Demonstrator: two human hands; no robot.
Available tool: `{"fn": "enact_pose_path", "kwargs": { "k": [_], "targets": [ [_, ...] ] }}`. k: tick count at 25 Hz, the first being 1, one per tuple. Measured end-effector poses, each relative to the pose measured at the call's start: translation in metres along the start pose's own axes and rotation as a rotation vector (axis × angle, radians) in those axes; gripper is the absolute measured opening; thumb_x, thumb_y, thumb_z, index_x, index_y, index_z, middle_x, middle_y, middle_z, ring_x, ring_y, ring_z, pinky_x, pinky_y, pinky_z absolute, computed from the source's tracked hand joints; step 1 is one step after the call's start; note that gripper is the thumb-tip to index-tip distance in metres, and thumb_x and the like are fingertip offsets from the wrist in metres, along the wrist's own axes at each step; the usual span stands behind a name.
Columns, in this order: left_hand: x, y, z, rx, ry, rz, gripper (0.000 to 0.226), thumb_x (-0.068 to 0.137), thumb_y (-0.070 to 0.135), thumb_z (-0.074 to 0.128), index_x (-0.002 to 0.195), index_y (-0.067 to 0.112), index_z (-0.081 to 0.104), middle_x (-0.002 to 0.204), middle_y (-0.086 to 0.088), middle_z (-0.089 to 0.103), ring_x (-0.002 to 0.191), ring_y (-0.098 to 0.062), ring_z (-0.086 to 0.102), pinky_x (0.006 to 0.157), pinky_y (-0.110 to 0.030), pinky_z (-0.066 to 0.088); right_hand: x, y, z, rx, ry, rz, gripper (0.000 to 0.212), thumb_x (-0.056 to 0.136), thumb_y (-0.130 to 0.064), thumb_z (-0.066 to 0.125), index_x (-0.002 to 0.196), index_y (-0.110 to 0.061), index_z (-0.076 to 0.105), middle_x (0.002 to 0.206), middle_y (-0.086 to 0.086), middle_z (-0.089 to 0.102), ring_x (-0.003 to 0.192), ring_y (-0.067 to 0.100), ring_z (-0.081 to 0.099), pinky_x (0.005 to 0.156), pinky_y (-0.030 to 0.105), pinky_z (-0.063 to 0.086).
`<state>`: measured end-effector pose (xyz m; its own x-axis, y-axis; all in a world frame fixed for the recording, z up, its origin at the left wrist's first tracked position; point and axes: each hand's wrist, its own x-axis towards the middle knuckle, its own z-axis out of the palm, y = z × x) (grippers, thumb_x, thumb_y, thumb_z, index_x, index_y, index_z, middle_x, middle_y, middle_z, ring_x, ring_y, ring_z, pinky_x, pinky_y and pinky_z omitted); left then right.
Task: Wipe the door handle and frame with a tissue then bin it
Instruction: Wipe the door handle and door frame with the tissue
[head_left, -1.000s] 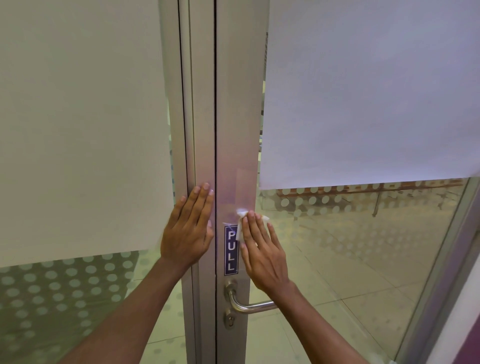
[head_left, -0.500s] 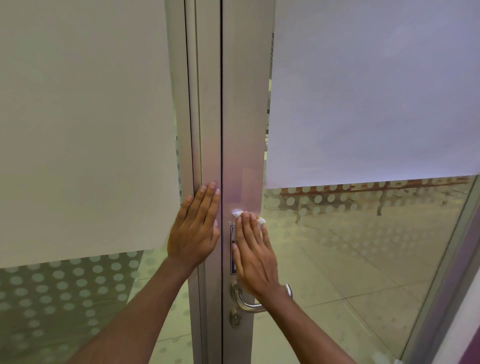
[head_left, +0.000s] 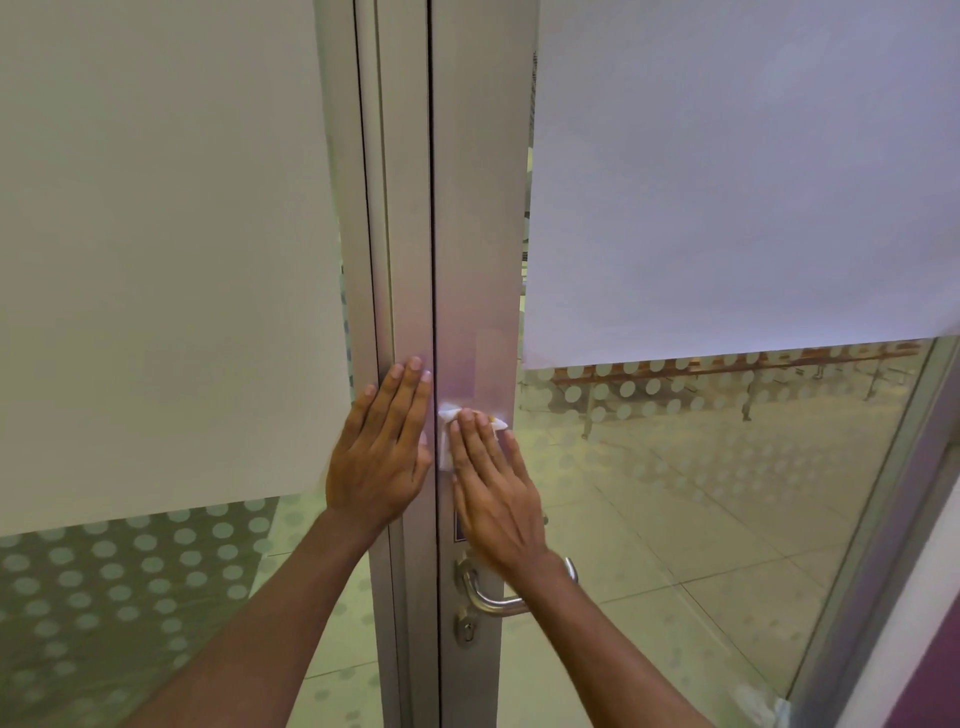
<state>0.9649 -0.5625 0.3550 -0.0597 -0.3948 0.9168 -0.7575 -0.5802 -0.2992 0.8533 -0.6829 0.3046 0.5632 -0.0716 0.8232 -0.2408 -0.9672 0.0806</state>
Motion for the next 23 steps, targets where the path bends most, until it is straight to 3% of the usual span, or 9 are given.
{"fn": "enact_pose_path", "kwargs": {
  "k": [4,9,13,17,23],
  "targets": [
    [0.0,0.0,-0.001,0.0,0.0,-0.002,0.06,0.101,0.026,0.021,0.156,0.007,0.009,0.166,-0.008,0.0,0.153,-0.021,0.005,0.125,-0.037,0.005,0.003,0.012,-0.002,0.061,0.058,0.155,0.062,0.098,-0.015,0.033,0.153,-0.006,0.007,0.162,0.012,0.005,0.151,0.024,0.006,0.124,0.037,0.008],
    [-0.001,0.001,0.001,0.011,-0.025,-0.007,0.06,0.101,0.027,0.02,0.156,0.006,0.011,0.165,-0.01,0.006,0.153,-0.022,0.008,0.125,-0.037,0.004,-0.026,0.025,0.006,-0.013,-0.027,-0.109,0.062,0.086,0.001,0.046,0.146,0.002,0.032,0.156,0.021,0.02,0.146,0.031,0.022,0.116,0.045,0.033],
    [-0.001,-0.001,0.0,0.011,-0.041,-0.012,0.06,0.101,0.027,0.019,0.157,0.006,0.01,0.165,-0.01,0.009,0.152,-0.023,0.012,0.125,-0.037,0.005,0.007,0.032,-0.011,-0.016,0.034,-0.079,0.046,0.102,-0.011,0.029,0.146,0.002,0.031,0.156,0.02,0.024,0.147,0.029,0.022,0.119,0.041,0.027],
    [-0.001,0.0,-0.001,-0.003,-0.024,-0.005,0.061,0.099,0.026,0.024,0.156,0.006,0.012,0.164,-0.011,0.011,0.152,-0.024,0.013,0.125,-0.038,0.007,0.034,0.049,-0.02,0.012,0.04,-0.123,0.054,0.101,-0.014,0.045,0.149,0.001,0.025,0.158,0.019,0.021,0.149,0.028,0.016,0.122,0.04,0.019],
    [0.0,-0.001,0.001,0.008,-0.023,-0.008,0.059,0.101,0.028,0.018,0.157,0.006,0.011,0.164,-0.011,0.011,0.152,-0.024,0.014,0.125,-0.037,0.005,-0.013,0.078,-0.003,-0.05,-0.054,-0.319,0.06,0.094,-0.002,0.038,0.15,-0.005,0.018,0.158,0.014,0.017,0.15,0.024,0.01,0.123,0.038,0.013]
  ]
}}
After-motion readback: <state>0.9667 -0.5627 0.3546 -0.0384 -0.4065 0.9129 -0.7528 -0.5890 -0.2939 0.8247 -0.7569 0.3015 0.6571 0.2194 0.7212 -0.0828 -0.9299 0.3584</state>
